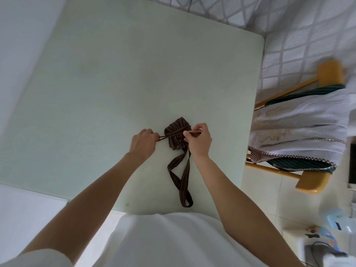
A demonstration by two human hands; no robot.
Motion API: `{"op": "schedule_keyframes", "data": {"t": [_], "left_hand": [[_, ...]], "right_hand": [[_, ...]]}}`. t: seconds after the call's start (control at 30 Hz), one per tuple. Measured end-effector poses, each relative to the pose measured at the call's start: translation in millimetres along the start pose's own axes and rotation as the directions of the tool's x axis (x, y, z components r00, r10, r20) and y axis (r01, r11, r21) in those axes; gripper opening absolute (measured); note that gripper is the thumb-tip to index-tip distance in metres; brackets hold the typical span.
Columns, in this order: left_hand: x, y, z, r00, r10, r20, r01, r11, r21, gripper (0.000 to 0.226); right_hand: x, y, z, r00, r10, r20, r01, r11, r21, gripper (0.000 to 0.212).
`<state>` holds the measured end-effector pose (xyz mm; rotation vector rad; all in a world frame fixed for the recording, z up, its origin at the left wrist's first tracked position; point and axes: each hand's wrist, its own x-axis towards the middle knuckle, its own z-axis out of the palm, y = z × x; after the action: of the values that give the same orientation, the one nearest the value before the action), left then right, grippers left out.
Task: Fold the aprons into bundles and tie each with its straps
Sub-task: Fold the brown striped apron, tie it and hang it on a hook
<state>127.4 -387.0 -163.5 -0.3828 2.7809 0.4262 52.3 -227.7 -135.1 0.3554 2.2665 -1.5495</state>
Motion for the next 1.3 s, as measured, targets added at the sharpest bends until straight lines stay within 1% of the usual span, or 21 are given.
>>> {"op": "schedule_keyframes", "data": {"t": [0.1, 0.2, 0.27, 0.33, 0.4, 0.47, 0.53, 0.6, 0.67, 0.8, 0.83, 0.87, 0.93, 0.97, 1.03, 1.07, 1.1, 1.13, 1.2, 1.27, 1.3], "left_hand": [[1.9, -12.8, -3.2, 1.0, -0.01, -0.001, 0.01, 0.999, -0.045, 0.028], [-0.5, -16.5, -7.0, 0.996, -0.067, -0.066, 0.051, 0.976, -0.213, 0.027], [-7.7, -7.0, -9.5, 0.97, -0.096, -0.225, 0.024, 0.952, -0.306, 0.027], [-21.3, 4.4, -10.4, 0.913, -0.034, -0.406, -0.1, 0.947, -0.305, 0.024], [-37.5, 18.1, -5.9, 0.874, 0.156, -0.461, -0.305, 0.914, -0.268, 0.016], [-54.0, 26.4, 5.3, 0.825, 0.446, -0.347, -0.529, 0.826, -0.196, 0.015], [-68.5, 26.9, 21.9, 0.757, 0.641, -0.128, -0.654, 0.745, -0.133, 0.012], [-75.5, 24.2, 30.5, 0.749, 0.662, 0.038, -0.657, 0.748, -0.087, 0.016], [-79.9, 20.9, 33.3, 0.757, 0.645, 0.104, -0.649, 0.761, -0.004, 0.025], [-89.3, 12.2, 35.4, 0.8, 0.592, 0.097, -0.599, 0.781, 0.176, 0.029], [-92.6, 10.4, 36.1, 0.822, 0.564, 0.082, -0.568, 0.801, 0.19, 0.03], [-99.6, 9.6, 36.1, 0.846, 0.529, 0.061, -0.529, 0.82, 0.217, 0.032], [-107.2, 4.0, 35.8, 0.889, 0.455, 0.052, -0.453, 0.856, 0.249, 0.034], [-116.8, 2.8, 35.6, 0.919, 0.387, 0.077, -0.393, 0.883, 0.256, 0.036], [-131.6, -1.2, 38.6, 0.963, 0.248, 0.103, -0.267, 0.925, 0.271, 0.038], [-141.6, -1.0, 39.0, 0.978, 0.18, 0.1, -0.201, 0.943, 0.264, 0.04], [-148.4, -0.8, 39.9, 0.988, 0.128, 0.091, -0.146, 0.963, 0.227, 0.041], [-153.7, -0.3, 40.8, 0.995, 0.085, 0.059, -0.093, 0.982, 0.162, 0.04], [-166.4, 1.9, 37.2, 0.998, 0.001, -0.07, -0.004, 0.999, -0.037, 0.031], [-176.1, 3.2, 23.5, 0.973, -0.087, -0.213, 0.029, 0.965, -0.26, 0.027], [-180.5, 4.7, 13.1, 0.957, -0.139, -0.253, 0.043, 0.935, -0.351, 0.027]], "right_hand": [[-11.8, -5.4, 6.7, 1.0, 0.027, -0.013, -0.026, 0.996, 0.087, 0.019], [-15.3, -13.7, -1.0, 0.979, -0.167, 0.12, 0.175, 0.983, -0.052, 0.014], [-12.6, -17.3, -13.8, 0.941, -0.284, 0.185, 0.314, 0.935, -0.164, 0.013], [-16.6, -12.0, -25.4, 0.876, -0.442, 0.193, 0.482, 0.825, -0.296, 0.015], [-25.6, 2.4, -36.4, 0.769, -0.605, 0.204, 0.622, 0.636, -0.456, 0.019], [-37.5, 23.0, -43.4, 0.677, -0.682, 0.277, 0.69, 0.459, -0.559, 0.029], [-51.8, 46.0, -45.3, 0.608, -0.67, 0.427, 0.751, 0.309, -0.584, 0.037], [-61.9, 64.0, -44.0, 0.537, -0.604, 0.589, 0.809, 0.17, -0.563, 0.047], [-68.0, 79.0, -45.0, 0.499, -0.518, 0.694, 0.838, 0.083, -0.54, 0.05], [-67.5, 91.4, -51.7, 0.507, -0.41, 0.758, 0.822, -0.034, -0.568, 0.033], [-66.6, 91.0, -55.5, 0.493, -0.399, 0.773, 0.829, -0.056, -0.557, 0.027], [-66.6, 90.9, -60.6, 0.447, -0.399, 0.8, 0.85, -0.088, -0.519, 0.022], [-65.9, 84.6, -66.0, 0.391, -0.398, 0.83, 0.89, -0.064, -0.451, 0.016], [-69.3, 79.4, -68.4, 0.391, -0.422, 0.818, 0.906, 0.019, -0.423, 0.015], [-77.9, 63.0, -66.5, 0.502, -0.478, 0.721, 0.865, 0.298, -0.404, 0.012], [-83.1, 52.2, -64.7, 0.551, -0.502, 0.666, 0.831, 0.402, -0.384, 0.012], [-86.6, 41.3, -61.5, 0.583, -0.532, 0.614, 0.808, 0.457, -0.371, 0.013], [-89.1, 30.8, -58.7, 0.592, -0.563, 0.577, 0.802, 0.478, -0.357, 0.015], [-94.6, 9.7, -55.6, 0.507, -0.655, 0.56, 0.861, 0.409, -0.302, 0.025], [-97.9, -11.9, -52.3, 0.422, -0.698, 0.579, 0.906, 0.351, -0.238, 0.033], [-98.8, -22.9, -50.4, 0.419, -0.69, 0.59, 0.906, 0.362, -0.22, 0.034]]}}
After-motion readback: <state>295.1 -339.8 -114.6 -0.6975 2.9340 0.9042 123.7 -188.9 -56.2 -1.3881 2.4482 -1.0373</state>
